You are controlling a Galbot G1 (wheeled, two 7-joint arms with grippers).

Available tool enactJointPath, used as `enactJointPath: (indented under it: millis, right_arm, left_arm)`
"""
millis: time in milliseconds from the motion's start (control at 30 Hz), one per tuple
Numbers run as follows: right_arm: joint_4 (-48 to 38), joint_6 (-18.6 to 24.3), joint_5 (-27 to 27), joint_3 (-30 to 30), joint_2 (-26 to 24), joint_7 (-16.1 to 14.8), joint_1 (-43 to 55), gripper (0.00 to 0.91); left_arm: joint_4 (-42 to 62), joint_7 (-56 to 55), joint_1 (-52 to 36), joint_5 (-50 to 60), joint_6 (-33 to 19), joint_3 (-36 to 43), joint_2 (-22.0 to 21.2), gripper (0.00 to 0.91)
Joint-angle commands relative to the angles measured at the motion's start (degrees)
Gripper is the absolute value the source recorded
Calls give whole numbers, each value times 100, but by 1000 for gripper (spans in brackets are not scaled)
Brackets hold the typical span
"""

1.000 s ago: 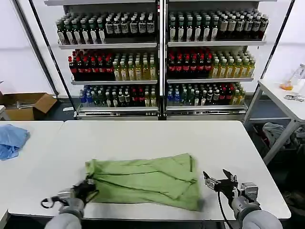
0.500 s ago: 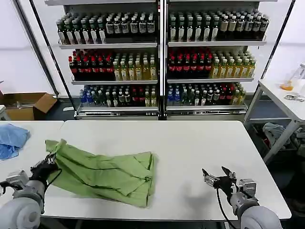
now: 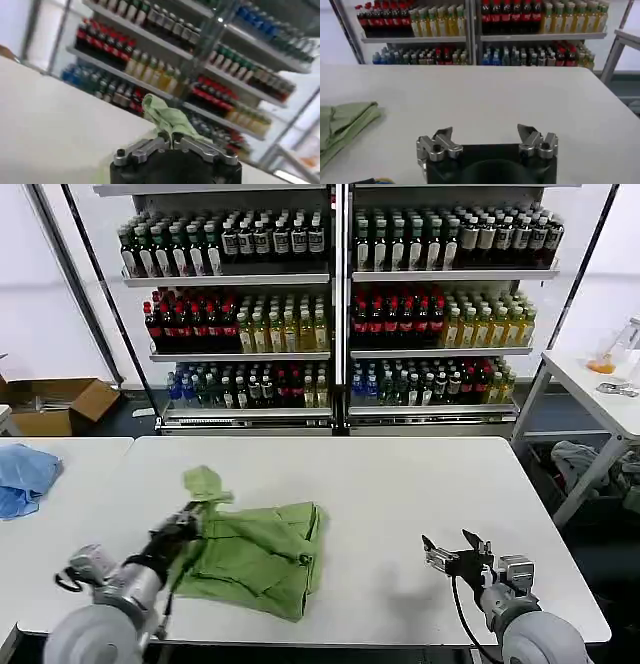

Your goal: Fold and organize the clothes.

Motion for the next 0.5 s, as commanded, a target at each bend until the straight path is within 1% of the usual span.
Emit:
enactJointPath:
  millis: [33, 200, 233, 267, 300, 500]
  right_arm:
    - [8, 3, -6, 1, 17, -3, 16, 907]
    - [-8, 7, -23, -10, 45, -6, 25, 907]
    - [-10, 7, -27, -18, 53, -6, 33, 907]
    - [-12, 9, -29, -41, 55, -11, 51, 907]
    - [-18, 11, -36, -60, 58, -14, 64, 907]
    - [-37, 23, -52, -105, 90, -32, 110, 907]
  left_arm:
    - [1028, 16, -753, 382, -74, 1735, -701, 20]
    - [1427, 57, -924, 1104, -82, 2096, -759, 20]
    - [1427, 61, -937, 1140, -75, 2115, -753, 121]
    - [1498, 60, -964, 1215, -31, 2160, -738, 353]
    - [1523, 67, -980, 1222, -19, 2183, -719, 907]
    - [1225, 536, -960, 1180, 1, 2163, -481, 907]
